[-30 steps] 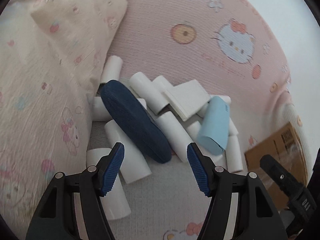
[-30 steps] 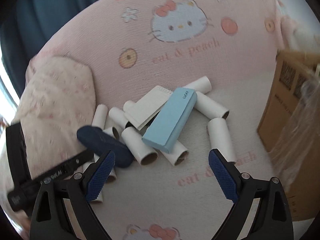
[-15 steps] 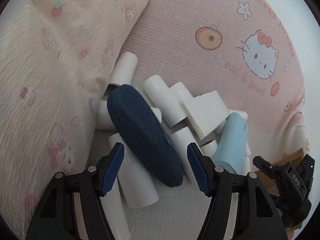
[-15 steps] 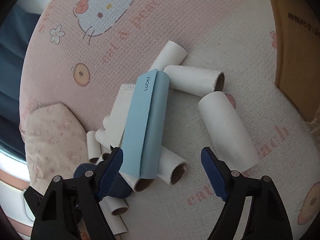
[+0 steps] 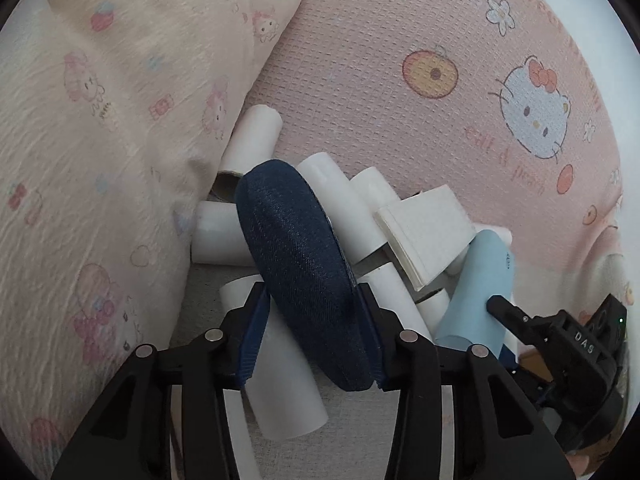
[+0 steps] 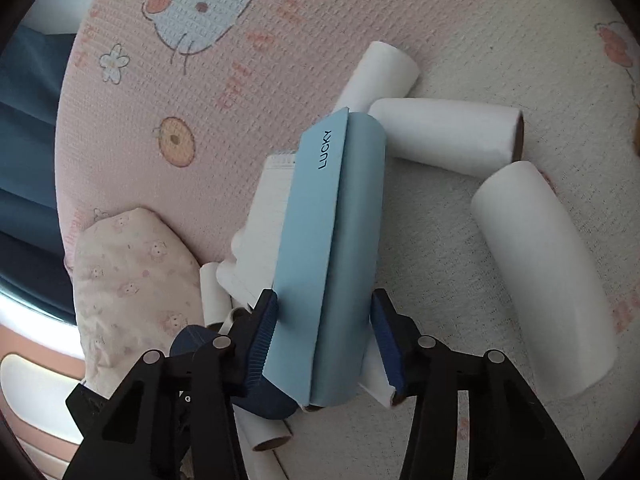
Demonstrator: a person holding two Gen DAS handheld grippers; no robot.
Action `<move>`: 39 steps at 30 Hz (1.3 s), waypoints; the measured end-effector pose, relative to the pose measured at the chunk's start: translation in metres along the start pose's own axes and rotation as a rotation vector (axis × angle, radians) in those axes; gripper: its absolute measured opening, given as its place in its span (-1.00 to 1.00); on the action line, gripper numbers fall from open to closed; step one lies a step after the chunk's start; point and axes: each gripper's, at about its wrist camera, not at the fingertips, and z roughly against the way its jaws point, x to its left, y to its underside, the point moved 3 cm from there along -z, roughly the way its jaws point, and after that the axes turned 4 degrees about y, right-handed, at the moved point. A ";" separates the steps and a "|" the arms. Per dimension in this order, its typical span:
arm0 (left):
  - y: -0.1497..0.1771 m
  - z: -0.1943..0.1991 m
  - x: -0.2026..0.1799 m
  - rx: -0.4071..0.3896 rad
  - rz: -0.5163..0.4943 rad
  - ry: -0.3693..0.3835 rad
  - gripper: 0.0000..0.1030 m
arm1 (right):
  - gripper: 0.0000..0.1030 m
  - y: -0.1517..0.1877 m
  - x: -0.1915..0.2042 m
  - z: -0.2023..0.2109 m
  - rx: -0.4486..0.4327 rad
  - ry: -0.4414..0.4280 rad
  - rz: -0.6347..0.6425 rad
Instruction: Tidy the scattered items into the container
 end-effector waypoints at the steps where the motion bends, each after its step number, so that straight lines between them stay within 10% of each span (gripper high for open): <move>1: -0.001 0.000 -0.001 -0.002 0.000 0.006 -0.12 | -0.14 0.000 0.000 0.000 -0.006 -0.003 0.008; 7: -0.005 0.009 -0.012 -0.004 -0.004 0.093 -0.29 | -0.42 -0.003 -0.004 0.020 -0.041 -0.092 -0.021; 17: 0.014 0.023 -0.035 0.087 -0.064 0.221 -0.38 | -0.47 0.008 0.017 0.047 0.011 0.003 0.140; 18: 0.019 0.025 -0.040 0.107 -0.081 0.247 -1.00 | -0.47 0.013 0.016 0.052 0.023 -0.013 0.133; 23: 0.040 0.036 -0.060 0.158 -0.130 0.339 -0.97 | -0.47 0.040 0.009 0.073 0.037 0.049 0.184; 34: 0.060 0.032 -0.056 0.226 -0.214 0.211 -0.92 | -0.47 0.077 -0.034 0.099 0.037 0.160 0.113; 39: 0.069 0.014 -0.043 0.296 -0.196 0.169 -0.17 | -0.47 0.084 -0.061 0.105 0.067 0.164 0.008</move>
